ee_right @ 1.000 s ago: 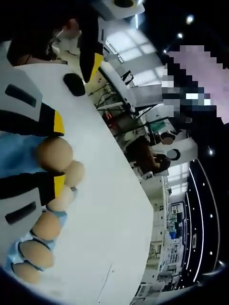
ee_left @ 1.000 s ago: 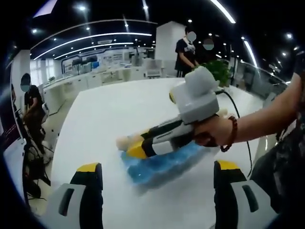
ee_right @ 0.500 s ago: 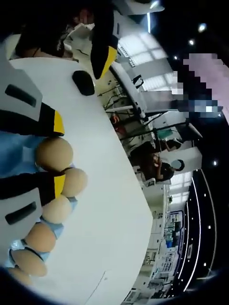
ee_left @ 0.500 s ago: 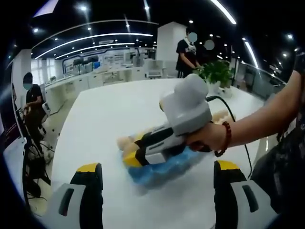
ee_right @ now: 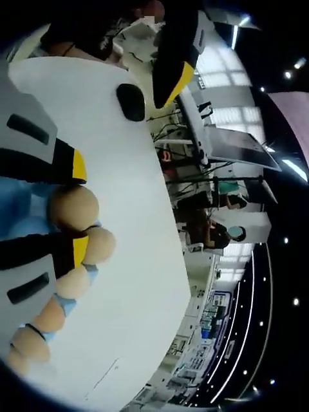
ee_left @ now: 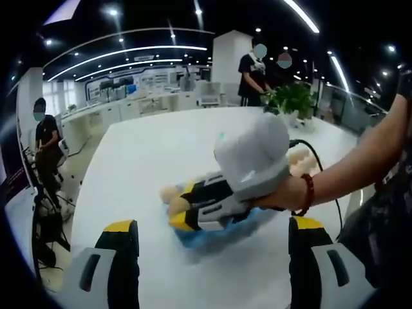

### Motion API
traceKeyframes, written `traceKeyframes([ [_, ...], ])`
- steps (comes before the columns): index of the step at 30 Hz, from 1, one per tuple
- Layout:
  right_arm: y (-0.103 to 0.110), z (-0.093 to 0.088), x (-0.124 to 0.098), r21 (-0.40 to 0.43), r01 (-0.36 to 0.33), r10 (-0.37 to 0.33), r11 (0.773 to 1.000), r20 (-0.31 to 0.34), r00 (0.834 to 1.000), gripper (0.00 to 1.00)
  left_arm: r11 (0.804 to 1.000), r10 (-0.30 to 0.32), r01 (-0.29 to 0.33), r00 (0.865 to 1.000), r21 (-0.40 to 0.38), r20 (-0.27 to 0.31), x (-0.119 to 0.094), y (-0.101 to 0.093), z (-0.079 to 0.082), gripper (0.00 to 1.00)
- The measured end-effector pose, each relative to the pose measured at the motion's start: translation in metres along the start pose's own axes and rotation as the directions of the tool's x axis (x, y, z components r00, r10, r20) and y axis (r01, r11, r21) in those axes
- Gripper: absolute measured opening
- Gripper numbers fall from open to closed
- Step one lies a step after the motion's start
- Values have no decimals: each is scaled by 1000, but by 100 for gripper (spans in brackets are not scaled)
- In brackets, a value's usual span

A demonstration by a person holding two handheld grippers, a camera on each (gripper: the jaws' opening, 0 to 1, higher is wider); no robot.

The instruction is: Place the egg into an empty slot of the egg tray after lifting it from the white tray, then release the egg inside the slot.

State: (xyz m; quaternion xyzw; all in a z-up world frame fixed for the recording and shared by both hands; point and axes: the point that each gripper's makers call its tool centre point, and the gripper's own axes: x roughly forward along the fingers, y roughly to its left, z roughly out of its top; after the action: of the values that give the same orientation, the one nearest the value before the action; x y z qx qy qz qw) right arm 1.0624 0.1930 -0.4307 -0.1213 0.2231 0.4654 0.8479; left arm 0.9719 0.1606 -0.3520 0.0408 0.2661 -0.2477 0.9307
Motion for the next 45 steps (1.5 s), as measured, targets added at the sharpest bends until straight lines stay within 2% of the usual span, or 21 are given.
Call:
traceKeyframes([
  [5, 0, 0, -1, -4, 5, -5, 1000, 7, 1000, 29, 1000, 0, 0, 1000, -2, 1, -1, 1, -2, 99],
  [7, -2, 2, -1, 26, 7, -8, 1000, 27, 1000, 29, 1000, 4, -4, 1000, -1, 2, -2, 2, -2, 99],
  [15, -2, 0, -3, 5, 9, -10, 1000, 19, 1000, 29, 1000, 12, -12, 1000, -12, 5, -3, 4, -3, 98],
  [20, -5, 3, -7, 57, 11, -13, 998, 34, 999, 30, 1000, 9, -9, 1000, -9, 0, -1, 2, -3, 98],
  [23, -7, 6, -11, 61, 15, -18, 998, 47, 999, 31, 1000, 2, -2, 1000, -14, 6, 0, 0, -2, 99],
  [25, -9, 10, -13, 84, 11, -16, 996, 63, 998, 35, 1000, -2, 2, 1000, -14, 8, 1, -1, -1, 99],
  [28, -13, 19, -19, 114, 14, -25, 993, 96, 995, 51, 1000, -6, 7, 1000, -10, 11, 3, -3, 1, 99],
  [32, -16, 23, -24, 110, 21, -33, 994, 108, 994, 55, 1000, -13, 13, 1000, -10, 19, 6, -5, 3, 100],
  [35, -21, 28, -29, 122, 36, -51, 992, 122, 991, 65, 1000, -21, 21, 1000, -6, 19, 8, -8, 5, 100],
  [38, -25, 29, -34, 140, 46, -64, 989, 126, 990, 65, 1000, -26, 26, 999, -4, 21, 10, -10, 7, 100],
  [41, -29, 28, -37, 153, 54, -73, 987, 122, 990, 69, 1000, -30, 30, 999, -2, 24, 11, -11, 9, 100],
  [45, -30, 23, -40, 127, 52, -65, 991, 106, 992, 75, 999, -34, 35, 999, -5, 21, 12, -13, 9, 100],
])
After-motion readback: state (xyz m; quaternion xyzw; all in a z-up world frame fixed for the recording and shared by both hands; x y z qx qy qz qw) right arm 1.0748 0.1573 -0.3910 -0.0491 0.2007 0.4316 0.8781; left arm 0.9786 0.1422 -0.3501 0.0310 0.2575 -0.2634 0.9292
